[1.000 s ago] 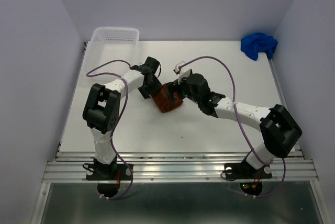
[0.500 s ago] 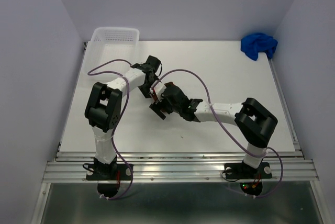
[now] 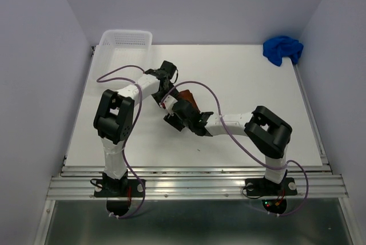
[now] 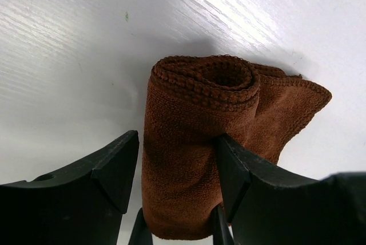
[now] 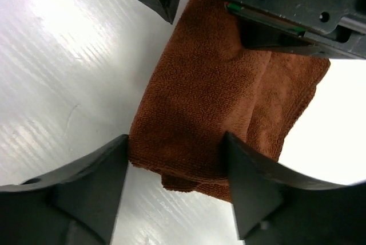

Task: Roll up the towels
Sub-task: Roll the towel

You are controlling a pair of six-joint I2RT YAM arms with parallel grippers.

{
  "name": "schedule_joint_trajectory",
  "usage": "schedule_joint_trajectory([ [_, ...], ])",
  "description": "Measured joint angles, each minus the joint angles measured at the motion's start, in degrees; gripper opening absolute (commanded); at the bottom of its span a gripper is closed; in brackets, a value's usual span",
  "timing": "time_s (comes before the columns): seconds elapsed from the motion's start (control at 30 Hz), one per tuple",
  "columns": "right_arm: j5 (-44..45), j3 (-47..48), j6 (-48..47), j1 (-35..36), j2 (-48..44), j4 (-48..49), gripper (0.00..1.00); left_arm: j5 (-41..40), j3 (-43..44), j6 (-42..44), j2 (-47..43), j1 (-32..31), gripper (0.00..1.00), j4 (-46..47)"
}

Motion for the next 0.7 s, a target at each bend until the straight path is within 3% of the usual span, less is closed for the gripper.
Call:
schedule_joint_trajectory([
  [0.1, 2.7, 0.2, 0.4, 0.4, 0.8, 0.1, 0.41, 0.2, 0.0, -0.2, 0.0, -0.1, 0.67, -0.1],
  [0.13, 4.2, 0.3, 0.7, 0.6, 1.2, 0.1, 0.25, 0.2, 0.0, -0.2, 0.0, -0.1, 0.68, -0.1],
  [0.17, 5.1, 0.4, 1.0, 0.6, 1.4, 0.3, 0.19, 0.2, 0.0, -0.2, 0.0, -0.1, 0.69, -0.1],
  [0.33, 9.3, 0.4, 4.6, 0.7, 1.7, 0.9, 0.09, 0.3, 0.0, -0.3, 0.0, -0.1, 0.83, -0.1],
  [0.5, 8.2, -0.9, 12.2, -0.2, 0.6, 1.4, 0.07, 0.4, 0.0, 0.0, -0.9, -0.1, 0.98, -0.6],
  [0.7, -1.1, -9.2, 21.6, -5.6, -6.8, 4.8, 0.06, 0.0, 0.0, 0.5, -5.0, 0.1, 0.99, -0.2],
])
